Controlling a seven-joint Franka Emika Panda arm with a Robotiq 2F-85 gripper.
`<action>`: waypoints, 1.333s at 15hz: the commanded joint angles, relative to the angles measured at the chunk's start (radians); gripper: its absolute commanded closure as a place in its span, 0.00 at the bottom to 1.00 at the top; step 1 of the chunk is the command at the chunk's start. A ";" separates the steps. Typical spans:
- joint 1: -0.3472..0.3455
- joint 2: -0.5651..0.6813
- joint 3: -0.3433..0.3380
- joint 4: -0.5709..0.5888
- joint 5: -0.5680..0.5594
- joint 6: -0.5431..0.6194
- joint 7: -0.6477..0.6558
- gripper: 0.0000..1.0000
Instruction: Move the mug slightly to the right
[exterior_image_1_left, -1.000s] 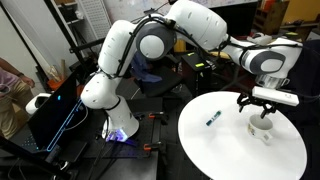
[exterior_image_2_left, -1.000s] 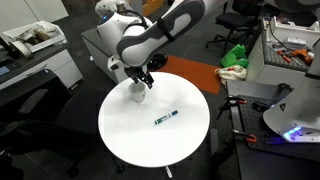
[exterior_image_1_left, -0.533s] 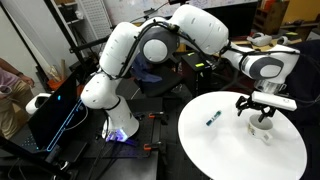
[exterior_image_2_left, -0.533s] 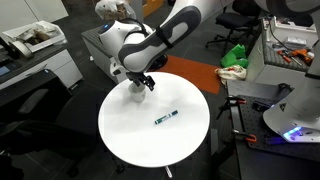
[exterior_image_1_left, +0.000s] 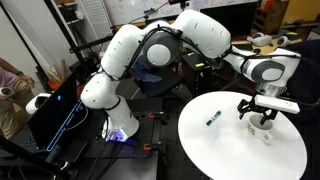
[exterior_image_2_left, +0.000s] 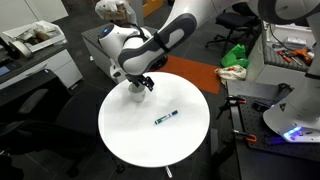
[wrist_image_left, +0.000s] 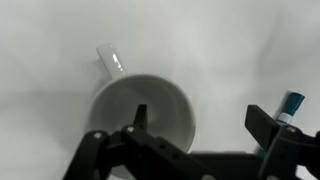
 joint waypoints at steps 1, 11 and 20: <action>0.004 0.038 -0.008 0.067 -0.010 -0.020 -0.038 0.00; 0.005 0.100 -0.015 0.143 0.004 -0.058 -0.033 0.00; 0.011 0.113 -0.015 0.156 0.005 -0.081 -0.024 0.09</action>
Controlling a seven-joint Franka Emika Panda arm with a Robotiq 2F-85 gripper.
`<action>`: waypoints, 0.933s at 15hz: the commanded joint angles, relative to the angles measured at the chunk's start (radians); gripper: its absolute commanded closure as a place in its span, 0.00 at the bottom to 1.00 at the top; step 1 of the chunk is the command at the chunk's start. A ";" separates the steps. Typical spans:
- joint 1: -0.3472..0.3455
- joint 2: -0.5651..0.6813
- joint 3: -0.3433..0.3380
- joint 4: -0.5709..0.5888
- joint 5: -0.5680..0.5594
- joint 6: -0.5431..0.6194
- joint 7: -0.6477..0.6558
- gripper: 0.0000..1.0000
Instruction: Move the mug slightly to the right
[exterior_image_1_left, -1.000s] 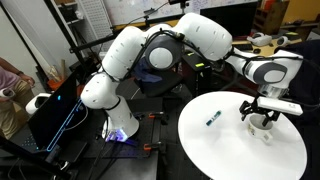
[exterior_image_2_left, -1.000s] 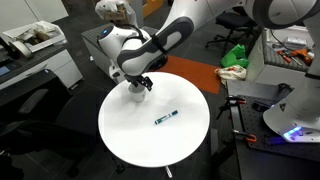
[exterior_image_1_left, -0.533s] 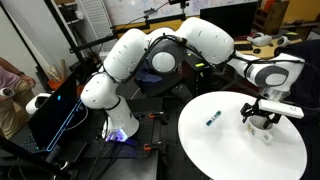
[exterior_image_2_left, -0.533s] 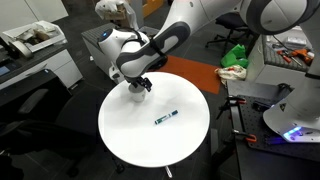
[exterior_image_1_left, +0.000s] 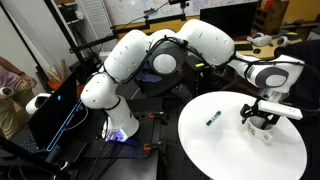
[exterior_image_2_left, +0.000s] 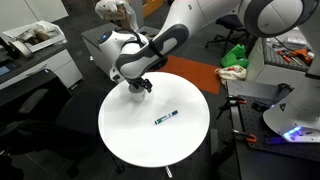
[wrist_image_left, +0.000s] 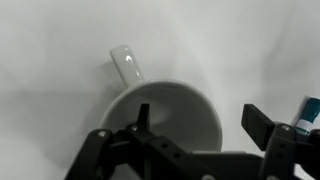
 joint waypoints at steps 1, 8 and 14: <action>0.012 0.014 -0.006 0.040 0.002 -0.044 -0.004 0.10; 0.014 0.029 -0.006 0.060 0.002 -0.053 -0.012 0.26; 0.015 0.057 -0.008 0.103 0.002 -0.081 -0.012 0.42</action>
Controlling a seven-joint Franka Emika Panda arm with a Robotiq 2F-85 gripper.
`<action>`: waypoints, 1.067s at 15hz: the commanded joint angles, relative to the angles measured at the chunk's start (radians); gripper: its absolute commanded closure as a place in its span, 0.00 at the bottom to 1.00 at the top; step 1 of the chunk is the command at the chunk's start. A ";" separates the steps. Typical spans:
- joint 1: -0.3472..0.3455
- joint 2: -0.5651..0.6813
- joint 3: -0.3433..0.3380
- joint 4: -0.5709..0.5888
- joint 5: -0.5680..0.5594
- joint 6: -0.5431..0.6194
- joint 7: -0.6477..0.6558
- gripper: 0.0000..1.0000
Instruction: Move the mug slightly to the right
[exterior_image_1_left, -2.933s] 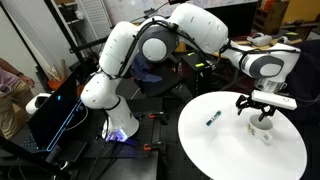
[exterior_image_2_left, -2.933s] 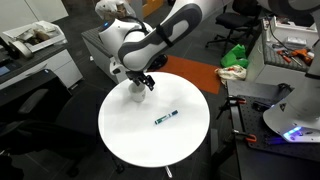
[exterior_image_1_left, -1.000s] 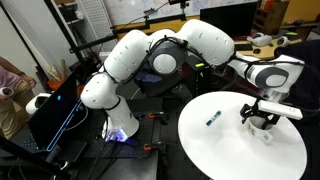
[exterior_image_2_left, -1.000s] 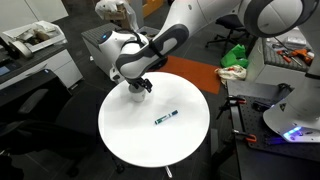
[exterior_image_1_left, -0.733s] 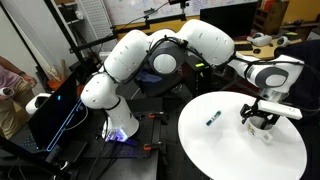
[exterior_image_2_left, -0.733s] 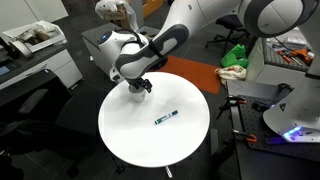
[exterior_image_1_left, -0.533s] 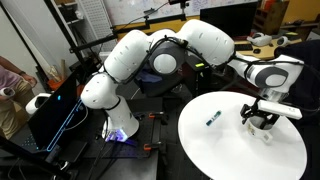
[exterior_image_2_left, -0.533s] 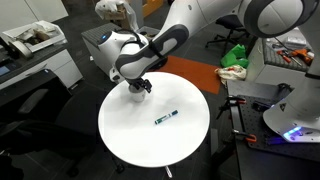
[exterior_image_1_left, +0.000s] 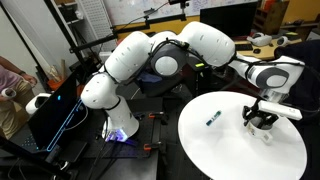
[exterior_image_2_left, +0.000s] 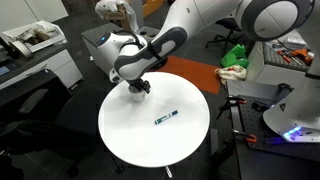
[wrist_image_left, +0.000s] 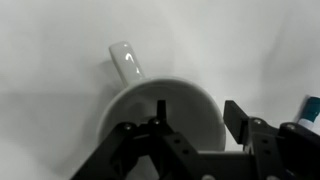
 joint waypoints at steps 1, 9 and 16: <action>0.010 0.032 -0.008 0.071 0.002 -0.056 -0.012 0.41; 0.009 0.043 -0.007 0.100 0.005 -0.071 -0.011 0.83; 0.000 0.044 -0.008 0.109 0.013 -0.075 -0.012 0.96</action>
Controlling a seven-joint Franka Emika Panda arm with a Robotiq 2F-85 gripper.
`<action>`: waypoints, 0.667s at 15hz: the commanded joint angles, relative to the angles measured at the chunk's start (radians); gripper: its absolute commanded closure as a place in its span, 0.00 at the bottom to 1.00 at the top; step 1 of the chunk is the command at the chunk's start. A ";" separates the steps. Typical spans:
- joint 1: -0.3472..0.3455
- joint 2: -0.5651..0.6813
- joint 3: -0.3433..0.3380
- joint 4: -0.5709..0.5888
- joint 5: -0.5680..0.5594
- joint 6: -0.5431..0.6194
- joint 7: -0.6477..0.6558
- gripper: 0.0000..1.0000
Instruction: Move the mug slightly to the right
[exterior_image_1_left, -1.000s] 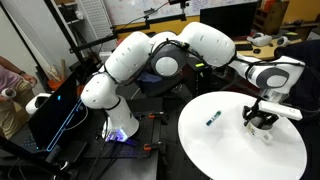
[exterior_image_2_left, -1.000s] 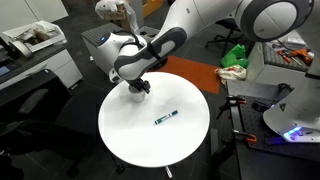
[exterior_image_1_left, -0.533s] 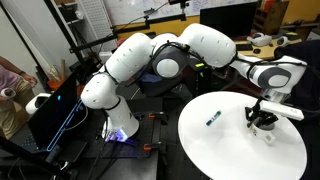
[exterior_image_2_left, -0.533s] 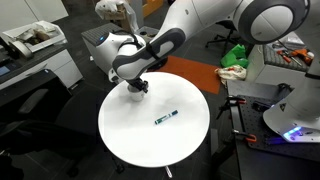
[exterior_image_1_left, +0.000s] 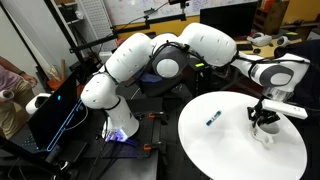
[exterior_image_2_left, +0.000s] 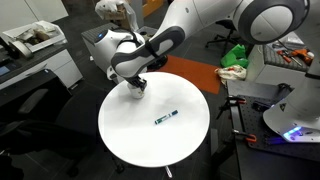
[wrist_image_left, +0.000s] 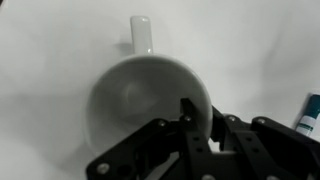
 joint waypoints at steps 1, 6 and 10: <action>0.000 0.019 -0.007 0.040 0.011 -0.039 -0.013 0.97; -0.008 0.019 -0.011 0.034 0.012 -0.033 -0.007 0.96; -0.019 0.012 -0.014 0.018 0.014 -0.024 -0.004 0.96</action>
